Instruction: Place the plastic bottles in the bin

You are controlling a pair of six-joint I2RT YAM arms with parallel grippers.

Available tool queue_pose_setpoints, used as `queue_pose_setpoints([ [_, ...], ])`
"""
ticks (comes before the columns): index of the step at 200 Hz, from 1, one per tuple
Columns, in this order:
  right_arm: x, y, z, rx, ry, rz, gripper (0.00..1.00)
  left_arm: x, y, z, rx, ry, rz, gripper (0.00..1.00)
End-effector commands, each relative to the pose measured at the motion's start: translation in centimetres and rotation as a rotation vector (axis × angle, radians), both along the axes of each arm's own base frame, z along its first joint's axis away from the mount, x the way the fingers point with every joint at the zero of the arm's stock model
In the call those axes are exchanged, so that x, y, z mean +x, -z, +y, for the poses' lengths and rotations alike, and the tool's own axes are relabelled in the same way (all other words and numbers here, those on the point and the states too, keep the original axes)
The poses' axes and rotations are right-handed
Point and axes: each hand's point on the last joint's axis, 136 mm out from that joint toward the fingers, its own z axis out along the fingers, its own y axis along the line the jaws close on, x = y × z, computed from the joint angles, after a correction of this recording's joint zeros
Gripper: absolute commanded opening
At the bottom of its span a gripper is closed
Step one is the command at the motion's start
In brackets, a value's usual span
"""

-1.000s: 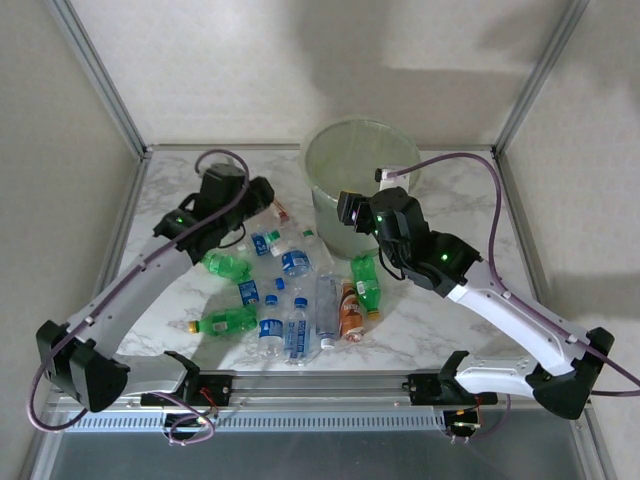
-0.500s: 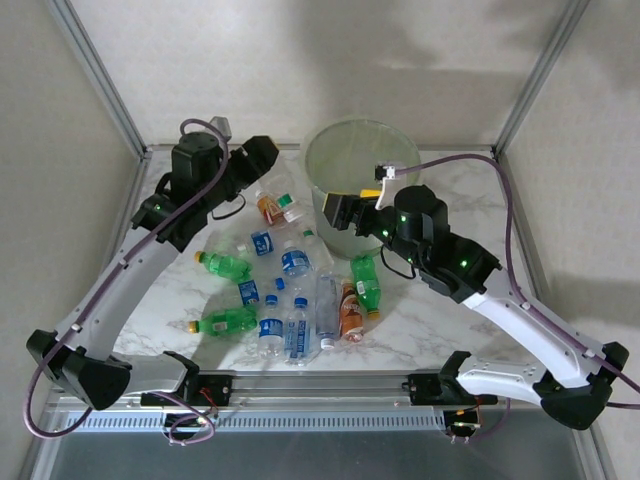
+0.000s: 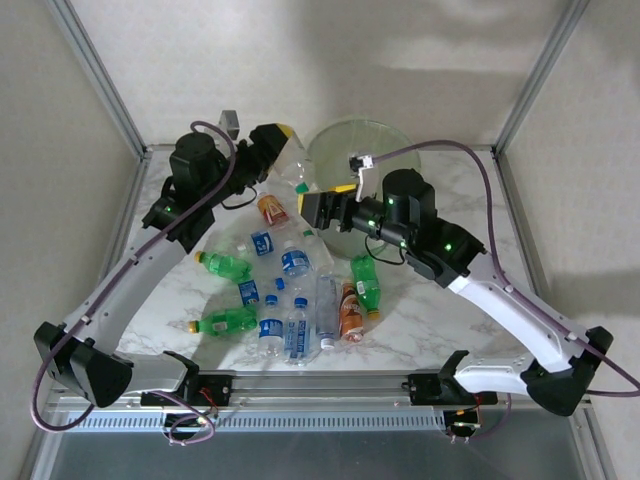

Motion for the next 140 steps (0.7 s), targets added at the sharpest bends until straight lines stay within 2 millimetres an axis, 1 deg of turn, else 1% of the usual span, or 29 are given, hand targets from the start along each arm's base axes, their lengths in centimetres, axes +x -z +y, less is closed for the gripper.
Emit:
queue_pose_setpoints([
  [1, 0.0, -2.3, 0.2, 0.052, -0.025, -0.022, 0.88, -1.6, -3.7, -0.2, -0.107, 0.063, -0.094, 0.58],
  [31, 0.5, -2.0, 0.1, 0.057, -0.019, -0.007, 0.85, -2.0, -4.2, -0.2, -0.138, 0.088, -0.116, 0.58],
  [61, 0.7, -1.5, 0.5, 0.055, -0.033, 0.014, 0.73, -2.1, -4.8, 0.0, -0.17, 0.098, -0.136, 0.58],
  [93, 0.7, -1.6, 0.9, 0.059, -0.049, 0.019, 0.68, -2.0, -4.8, 0.0, -0.18, 0.101, -0.138, 0.58],
  [128, 0.8, -1.9, 1.0, 0.058, -0.049, 0.013, 0.54, -1.9, -4.1, 0.1, -0.178, 0.095, -0.124, 0.57],
  [140, 0.8, -2.1, 1.0, 0.06, -0.048, 0.009, 0.47, -1.8, -3.9, 0.2, -0.176, 0.087, -0.121, 0.58],
])
